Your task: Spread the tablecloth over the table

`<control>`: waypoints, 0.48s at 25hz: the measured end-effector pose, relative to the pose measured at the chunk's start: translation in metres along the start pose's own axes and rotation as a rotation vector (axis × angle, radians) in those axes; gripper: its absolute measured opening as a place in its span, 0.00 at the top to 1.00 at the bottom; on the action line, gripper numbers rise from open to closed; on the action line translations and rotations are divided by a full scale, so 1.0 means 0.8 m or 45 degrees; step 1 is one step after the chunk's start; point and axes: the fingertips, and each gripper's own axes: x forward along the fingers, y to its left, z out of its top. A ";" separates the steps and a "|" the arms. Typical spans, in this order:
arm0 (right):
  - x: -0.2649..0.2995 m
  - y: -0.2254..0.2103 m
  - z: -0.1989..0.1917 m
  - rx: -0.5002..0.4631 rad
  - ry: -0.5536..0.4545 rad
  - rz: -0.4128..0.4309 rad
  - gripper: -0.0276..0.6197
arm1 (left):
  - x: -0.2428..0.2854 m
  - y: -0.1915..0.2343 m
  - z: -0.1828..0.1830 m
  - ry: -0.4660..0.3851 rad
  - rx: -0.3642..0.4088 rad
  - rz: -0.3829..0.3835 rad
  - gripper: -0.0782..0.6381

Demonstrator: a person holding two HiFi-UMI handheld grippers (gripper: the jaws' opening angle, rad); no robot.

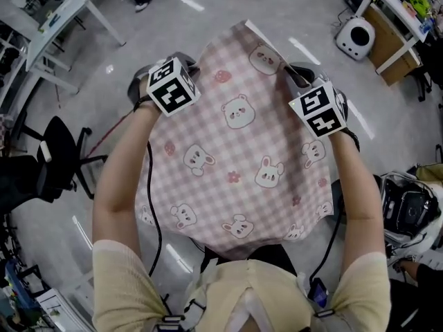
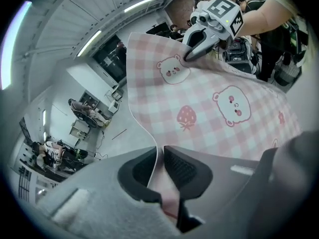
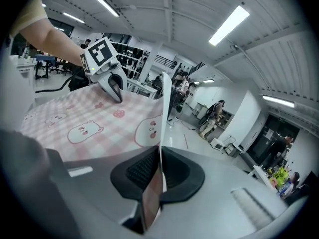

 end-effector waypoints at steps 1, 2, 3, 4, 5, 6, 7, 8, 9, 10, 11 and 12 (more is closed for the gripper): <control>0.002 0.001 0.000 -0.015 0.010 0.004 0.92 | 0.001 0.000 -0.001 -0.001 0.014 0.012 0.84; 0.005 0.001 -0.001 -0.027 0.021 0.009 0.92 | 0.004 0.000 -0.003 0.001 0.024 0.019 0.84; 0.009 0.002 -0.004 -0.035 0.034 0.014 0.92 | 0.008 -0.001 -0.005 0.007 0.027 0.019 0.84; 0.012 0.003 -0.008 -0.037 0.047 0.017 0.92 | 0.013 -0.001 -0.006 0.014 0.023 0.014 0.84; 0.014 0.004 -0.011 -0.034 0.058 0.019 0.92 | 0.017 -0.002 -0.008 0.022 0.016 0.003 0.83; 0.016 0.004 -0.012 -0.028 0.068 0.020 0.92 | 0.021 -0.003 -0.009 0.032 0.010 -0.009 0.83; 0.017 0.004 -0.013 -0.021 0.076 0.021 0.92 | 0.024 -0.003 -0.009 0.040 0.007 -0.021 0.82; 0.019 0.004 -0.014 -0.011 0.085 0.024 0.92 | 0.027 -0.004 -0.010 0.048 0.006 -0.034 0.82; 0.020 0.004 -0.015 -0.002 0.094 0.029 0.92 | 0.028 -0.004 -0.011 0.054 0.005 -0.049 0.82; 0.022 0.004 -0.016 0.006 0.104 0.035 0.92 | 0.030 -0.005 -0.012 0.060 0.005 -0.064 0.82; 0.024 0.003 -0.016 0.010 0.113 0.043 0.92 | 0.031 -0.005 -0.012 0.064 0.002 -0.078 0.82; 0.026 0.004 -0.018 0.012 0.124 0.050 0.92 | 0.033 -0.005 -0.013 0.068 -0.002 -0.092 0.82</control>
